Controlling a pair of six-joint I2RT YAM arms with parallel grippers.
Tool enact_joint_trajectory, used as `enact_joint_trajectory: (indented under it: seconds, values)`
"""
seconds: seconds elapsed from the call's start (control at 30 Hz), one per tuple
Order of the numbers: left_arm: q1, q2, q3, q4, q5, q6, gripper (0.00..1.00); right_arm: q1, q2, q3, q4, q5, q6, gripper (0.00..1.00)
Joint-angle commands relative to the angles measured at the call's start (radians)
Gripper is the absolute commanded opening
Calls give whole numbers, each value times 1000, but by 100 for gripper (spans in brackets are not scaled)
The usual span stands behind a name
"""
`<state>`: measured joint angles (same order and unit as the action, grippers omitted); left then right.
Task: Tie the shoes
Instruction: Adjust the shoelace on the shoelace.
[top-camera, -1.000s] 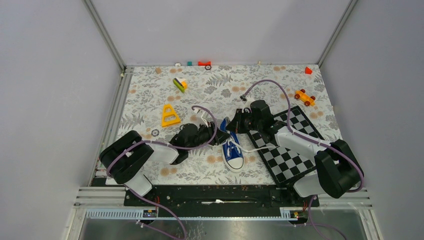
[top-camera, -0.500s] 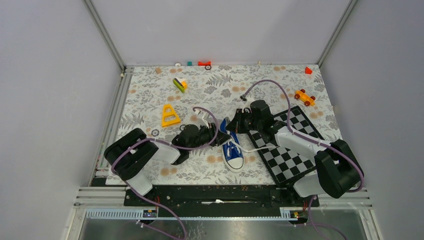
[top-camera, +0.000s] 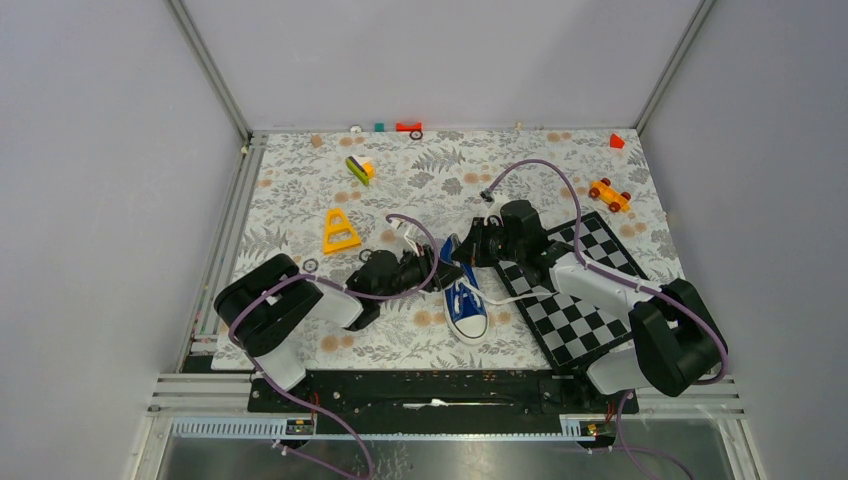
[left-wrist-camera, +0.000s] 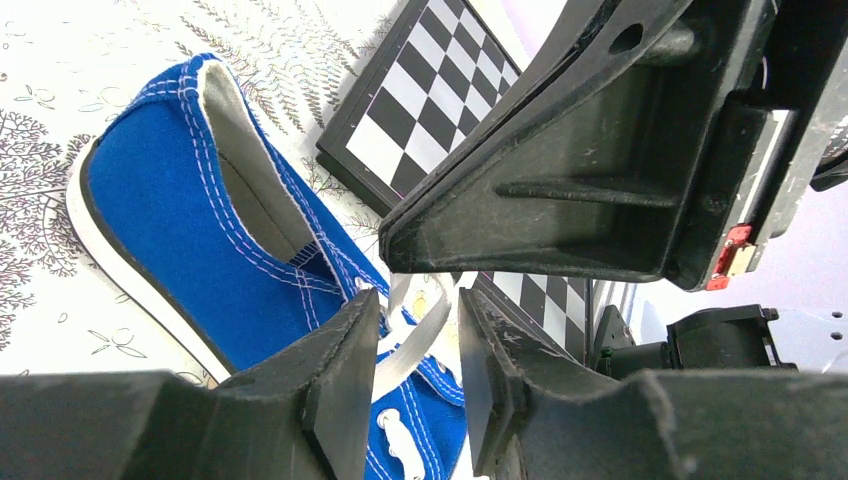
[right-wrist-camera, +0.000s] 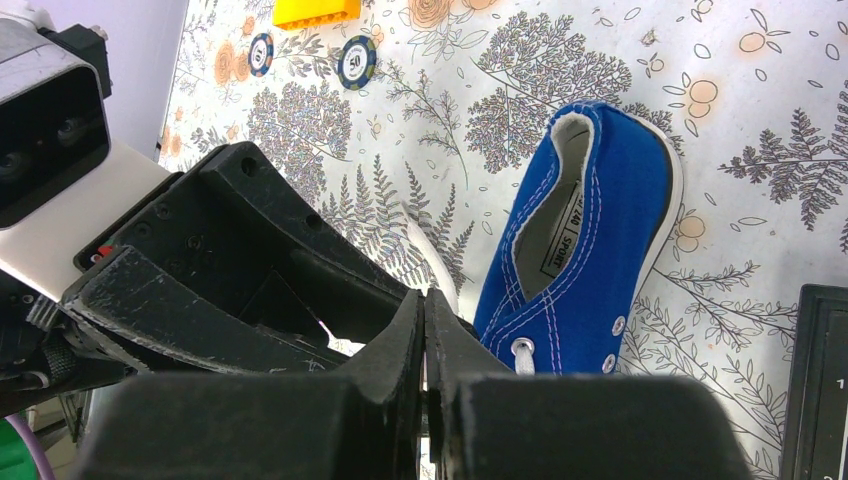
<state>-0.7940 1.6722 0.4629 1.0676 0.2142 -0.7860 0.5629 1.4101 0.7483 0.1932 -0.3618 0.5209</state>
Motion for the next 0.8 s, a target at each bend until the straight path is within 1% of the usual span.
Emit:
enact_joint_trajectory:
  seconds: [0.0,0.17,0.3,0.63,0.7,0.77]
  values:
    - [-4,-8,15,82,15,2,37,-4,-26,15,40,-24,1,0]
    - [-4,18,32,84,34,-5,36,-4,-25,18,41,-26,1,0]
    - [-5,43,40,101,53,-14,27,-4,-24,17,40,-25,2,0]
    - [-5,55,31,127,50,-21,24,-5,-21,20,41,-26,2,0]
    - [-5,57,32,128,51,-22,19,-4,-22,20,42,-25,3,0]
    - [-5,62,34,136,53,-26,12,-4,-22,19,41,-25,3,0]
